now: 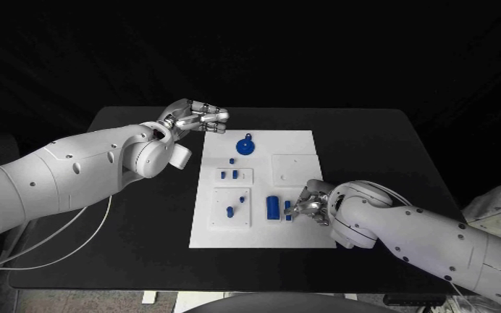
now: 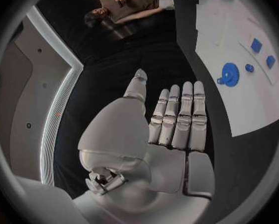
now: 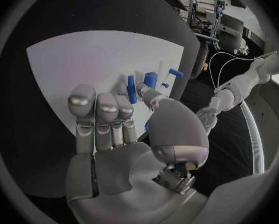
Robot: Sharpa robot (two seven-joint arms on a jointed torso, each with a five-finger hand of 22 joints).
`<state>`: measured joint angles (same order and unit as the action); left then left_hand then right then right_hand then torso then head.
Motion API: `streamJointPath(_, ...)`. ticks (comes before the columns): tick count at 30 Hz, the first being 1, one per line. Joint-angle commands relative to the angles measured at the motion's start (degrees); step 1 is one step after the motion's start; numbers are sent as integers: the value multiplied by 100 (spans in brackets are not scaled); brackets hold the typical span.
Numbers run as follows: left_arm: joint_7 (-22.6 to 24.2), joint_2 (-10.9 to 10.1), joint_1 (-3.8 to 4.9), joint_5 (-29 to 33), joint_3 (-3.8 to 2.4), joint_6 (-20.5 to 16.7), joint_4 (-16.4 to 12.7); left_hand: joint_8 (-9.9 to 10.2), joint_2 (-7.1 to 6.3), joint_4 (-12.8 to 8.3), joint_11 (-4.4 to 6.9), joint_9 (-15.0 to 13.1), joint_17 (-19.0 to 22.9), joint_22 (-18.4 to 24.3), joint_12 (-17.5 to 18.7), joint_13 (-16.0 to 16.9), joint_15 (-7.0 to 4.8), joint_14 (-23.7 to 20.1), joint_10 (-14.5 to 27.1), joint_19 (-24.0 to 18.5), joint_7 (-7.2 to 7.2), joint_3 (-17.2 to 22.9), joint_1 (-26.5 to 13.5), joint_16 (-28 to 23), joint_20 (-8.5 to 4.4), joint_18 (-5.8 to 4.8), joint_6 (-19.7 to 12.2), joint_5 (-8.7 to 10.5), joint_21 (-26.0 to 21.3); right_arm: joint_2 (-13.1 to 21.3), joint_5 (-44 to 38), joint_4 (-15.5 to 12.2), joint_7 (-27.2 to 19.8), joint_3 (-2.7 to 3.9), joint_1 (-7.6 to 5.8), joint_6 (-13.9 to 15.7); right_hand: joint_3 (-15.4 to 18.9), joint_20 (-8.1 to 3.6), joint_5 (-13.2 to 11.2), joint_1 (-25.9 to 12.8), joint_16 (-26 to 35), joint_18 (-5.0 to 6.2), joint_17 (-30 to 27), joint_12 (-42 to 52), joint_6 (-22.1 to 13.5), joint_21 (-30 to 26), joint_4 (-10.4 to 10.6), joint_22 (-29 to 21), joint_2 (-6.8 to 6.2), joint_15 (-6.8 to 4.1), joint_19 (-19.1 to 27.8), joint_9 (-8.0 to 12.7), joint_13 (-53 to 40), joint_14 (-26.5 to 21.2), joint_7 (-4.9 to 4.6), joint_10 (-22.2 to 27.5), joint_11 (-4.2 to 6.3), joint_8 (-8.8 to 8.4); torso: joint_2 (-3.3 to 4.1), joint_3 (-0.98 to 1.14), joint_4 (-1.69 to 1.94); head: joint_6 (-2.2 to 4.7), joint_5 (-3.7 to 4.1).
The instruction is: Assemble the parts on the task board
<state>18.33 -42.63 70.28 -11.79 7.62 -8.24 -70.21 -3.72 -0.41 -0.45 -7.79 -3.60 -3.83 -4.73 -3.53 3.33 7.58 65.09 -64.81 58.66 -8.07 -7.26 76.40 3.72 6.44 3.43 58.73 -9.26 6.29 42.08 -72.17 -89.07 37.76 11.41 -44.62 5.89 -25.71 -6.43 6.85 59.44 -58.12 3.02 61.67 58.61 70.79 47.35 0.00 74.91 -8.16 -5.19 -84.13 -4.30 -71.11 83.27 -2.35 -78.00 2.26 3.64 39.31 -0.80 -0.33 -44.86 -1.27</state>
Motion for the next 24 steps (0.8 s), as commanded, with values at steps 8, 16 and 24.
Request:
streamJointPath(8,17,9,3,-28,-4,73,-9,4,2,30,12,-4,-2,6,2,3,2,-47,45,5,-25,-4,-42,-18,35,18,-11,10,36,6,38,-16,-103,-16,20,-151,38,-27,-76,36,19,-4,0,-31,40,-37,33,581,-38,-28,-160,-3,6,8,7,-13,23,0,0,1,-4,-9,-9)
streamJointPath(16,13,3,3,-29,-3,69,-12,4,2,30,12,-4,-2,6,2,3,2,-47,45,5,-25,-4,-42,-18,35,18,-11,10,36,64,-79,-9,-228,-15,20,176,167,-39,-409,-95,31,4,-1,-37,-1,-57,307,576,-280,-35,-165,6,10,2,-26,-9,8,-6,1,5,1,-9,-14)
streamJointPath(24,15,-7,4,-30,-3,62,-14,4,-4,43,9,-4,-2,6,2,3,3,-54,56,3,-25,7,-44,-18,38,21,-8,11,35,196,-505,-11,-805,1,20,790,690,-30,-409,368,75,42,11,-72,-547,-110,511,567,-372,-9,-162,47,0,-9,-178,31,-73,-4,0,2,0,-2,-26)
